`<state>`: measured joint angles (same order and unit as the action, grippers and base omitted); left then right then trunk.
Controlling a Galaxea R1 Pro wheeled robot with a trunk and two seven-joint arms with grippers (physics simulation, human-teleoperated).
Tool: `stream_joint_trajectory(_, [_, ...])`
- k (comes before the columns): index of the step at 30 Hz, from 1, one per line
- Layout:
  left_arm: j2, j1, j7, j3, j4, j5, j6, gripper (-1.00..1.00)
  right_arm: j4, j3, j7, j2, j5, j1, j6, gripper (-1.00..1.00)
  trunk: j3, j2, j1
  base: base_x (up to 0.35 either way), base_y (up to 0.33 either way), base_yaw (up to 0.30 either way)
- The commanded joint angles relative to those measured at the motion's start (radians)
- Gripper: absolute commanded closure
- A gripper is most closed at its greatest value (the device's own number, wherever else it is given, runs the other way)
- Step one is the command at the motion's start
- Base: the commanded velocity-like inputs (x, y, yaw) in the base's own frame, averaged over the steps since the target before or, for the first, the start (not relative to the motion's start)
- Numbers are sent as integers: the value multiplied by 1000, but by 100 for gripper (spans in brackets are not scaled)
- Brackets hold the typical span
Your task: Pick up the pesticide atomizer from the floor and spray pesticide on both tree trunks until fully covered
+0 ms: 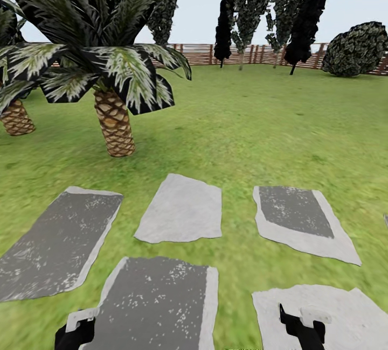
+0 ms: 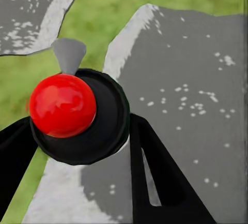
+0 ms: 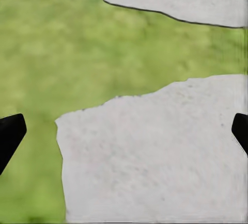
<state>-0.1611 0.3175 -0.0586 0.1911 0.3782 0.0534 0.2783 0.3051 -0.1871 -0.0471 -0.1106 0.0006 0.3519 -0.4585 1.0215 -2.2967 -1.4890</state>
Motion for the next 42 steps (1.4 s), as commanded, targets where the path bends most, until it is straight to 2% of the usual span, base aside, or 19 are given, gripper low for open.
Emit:
stream_joint_trajectory(1, [0, 0, -7, 4, -1, 5, 2, 100, -1, 0, -2, 0, 0, 1, -3, -100, 0, 0, 0, 0, 0, -289])
stream_joint_trajectory(42, [2, 0, -16, 3, -1, 6, 2, 100, -1, 0, 0, 0, 1, 1, -3, -100, -21, 0, 0, 0, 0, -290])
